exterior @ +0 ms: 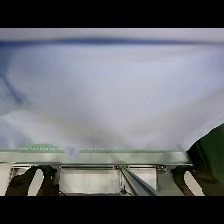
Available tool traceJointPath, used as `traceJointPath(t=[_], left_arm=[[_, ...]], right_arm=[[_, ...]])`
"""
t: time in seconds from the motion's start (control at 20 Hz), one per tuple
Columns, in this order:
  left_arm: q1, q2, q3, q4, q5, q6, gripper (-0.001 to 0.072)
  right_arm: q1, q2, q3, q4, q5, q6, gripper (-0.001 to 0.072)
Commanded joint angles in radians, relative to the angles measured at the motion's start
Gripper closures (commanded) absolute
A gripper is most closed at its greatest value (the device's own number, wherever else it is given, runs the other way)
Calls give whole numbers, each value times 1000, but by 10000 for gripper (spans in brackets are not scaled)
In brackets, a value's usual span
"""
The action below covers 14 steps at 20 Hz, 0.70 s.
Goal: Fold the shirts.
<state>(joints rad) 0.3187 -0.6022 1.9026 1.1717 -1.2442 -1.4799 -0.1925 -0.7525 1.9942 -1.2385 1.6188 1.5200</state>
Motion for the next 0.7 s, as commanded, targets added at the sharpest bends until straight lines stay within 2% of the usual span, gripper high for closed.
traceJointPath(t=[0.0,0.3,0.45,0.65], left_arm=[[-104,49,-121,292,-87,-96,685],[-101,-76,-445,282,-70,-142,685],[-101,-212,-577,161,67,-140,685],[-119,-487,-622,92,322,-130,685]], right_arm=[[1,8,-40,-29,50,23,691],[2,-14,-420,32,-95,3,691],[3,-110,-599,89,-245,-60,691],[3,-381,-642,183,-449,-153,691]])
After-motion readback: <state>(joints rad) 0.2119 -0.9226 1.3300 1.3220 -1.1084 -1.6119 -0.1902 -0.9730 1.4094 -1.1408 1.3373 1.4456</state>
